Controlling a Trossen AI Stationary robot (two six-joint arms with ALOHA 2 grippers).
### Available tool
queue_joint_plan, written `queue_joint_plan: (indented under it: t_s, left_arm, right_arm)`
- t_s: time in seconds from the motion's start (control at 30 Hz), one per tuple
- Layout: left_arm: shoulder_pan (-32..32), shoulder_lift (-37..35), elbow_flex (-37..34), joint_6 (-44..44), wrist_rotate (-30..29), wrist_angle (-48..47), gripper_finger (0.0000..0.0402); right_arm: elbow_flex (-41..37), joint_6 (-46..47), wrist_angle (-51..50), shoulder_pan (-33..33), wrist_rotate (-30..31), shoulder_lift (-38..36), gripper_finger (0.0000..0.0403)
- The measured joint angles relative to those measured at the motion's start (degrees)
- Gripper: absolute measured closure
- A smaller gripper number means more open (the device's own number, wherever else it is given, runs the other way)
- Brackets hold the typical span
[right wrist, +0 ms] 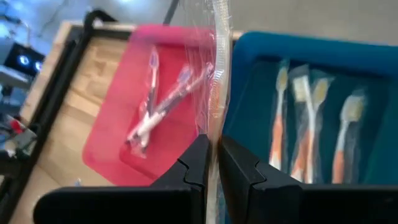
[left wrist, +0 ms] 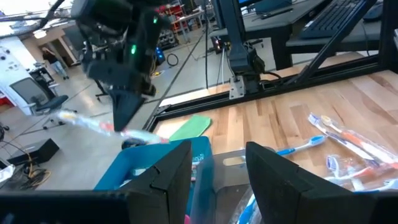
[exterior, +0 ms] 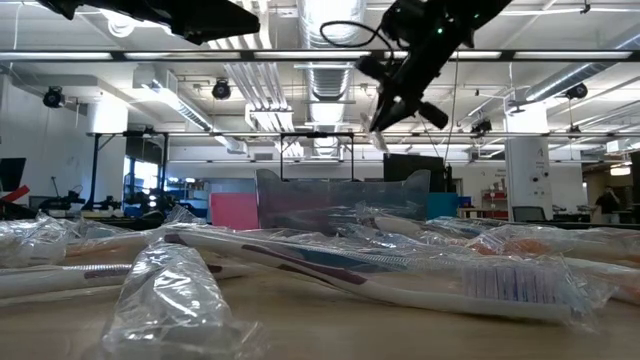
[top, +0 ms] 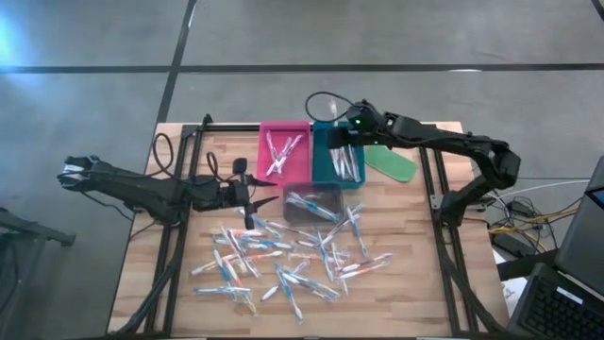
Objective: Pick & Place Toothbrushes
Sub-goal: Put the orange toothbrush into the blue bin
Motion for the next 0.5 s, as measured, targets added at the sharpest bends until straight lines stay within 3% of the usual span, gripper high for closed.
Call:
queue_joint_plan:
  t_s: [0.23, 0.5]
  left_arm:
    - [0.0, 0.0, 0.0, 0.0, 0.0, -0.1, 0.0245]
    - [0.0, 0.0, 0.0, -0.3, 0.0, -2.4, 0.0245]
  right_arm:
    - [6.6, 0.0, -1.5, -2.3, -5.0, 8.7, 0.038]
    - [15.6, 2.1, -16.3, -4.0, -7.7, 18.7, 0.038]
